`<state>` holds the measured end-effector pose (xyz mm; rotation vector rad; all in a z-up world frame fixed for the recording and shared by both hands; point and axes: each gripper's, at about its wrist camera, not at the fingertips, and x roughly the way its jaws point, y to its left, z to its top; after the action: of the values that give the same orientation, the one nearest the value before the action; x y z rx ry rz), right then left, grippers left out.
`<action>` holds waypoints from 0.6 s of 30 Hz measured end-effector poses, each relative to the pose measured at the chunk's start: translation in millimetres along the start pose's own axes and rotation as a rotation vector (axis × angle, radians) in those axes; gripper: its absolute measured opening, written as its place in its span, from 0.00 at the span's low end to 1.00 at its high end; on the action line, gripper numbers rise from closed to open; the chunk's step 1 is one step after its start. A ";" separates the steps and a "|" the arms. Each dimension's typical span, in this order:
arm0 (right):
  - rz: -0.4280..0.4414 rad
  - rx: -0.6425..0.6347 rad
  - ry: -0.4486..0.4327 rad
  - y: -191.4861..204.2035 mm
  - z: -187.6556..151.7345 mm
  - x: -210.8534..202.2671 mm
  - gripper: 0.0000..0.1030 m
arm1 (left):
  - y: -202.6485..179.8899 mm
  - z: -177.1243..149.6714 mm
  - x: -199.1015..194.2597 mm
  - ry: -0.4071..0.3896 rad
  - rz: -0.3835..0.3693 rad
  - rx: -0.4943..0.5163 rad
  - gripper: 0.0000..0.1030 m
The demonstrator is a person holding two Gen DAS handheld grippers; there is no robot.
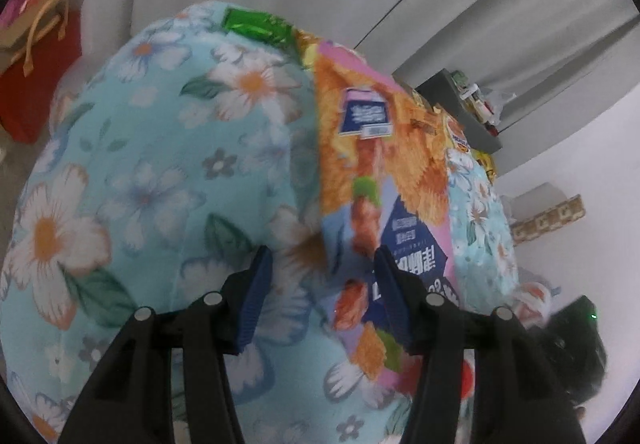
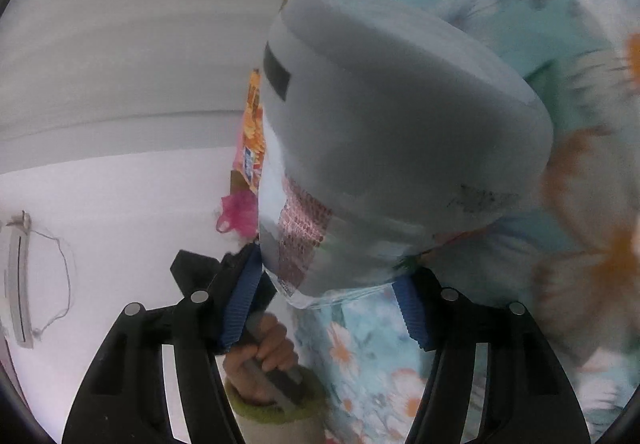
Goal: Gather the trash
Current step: 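Grasp the white AD milk bottle with the right tool while the left tool grasps the orange chip bag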
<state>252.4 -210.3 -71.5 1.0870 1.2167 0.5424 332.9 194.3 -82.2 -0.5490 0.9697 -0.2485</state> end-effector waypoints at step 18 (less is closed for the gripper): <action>-0.136 -0.293 0.115 24.5 -56.9 -126.6 0.58 | -14.8 -62.1 -80.5 0.158 -0.169 0.176 0.00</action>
<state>165.1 -283.3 11.6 0.7287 1.2556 0.6614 237.5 196.7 -44.4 -0.4551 1.0433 -0.5300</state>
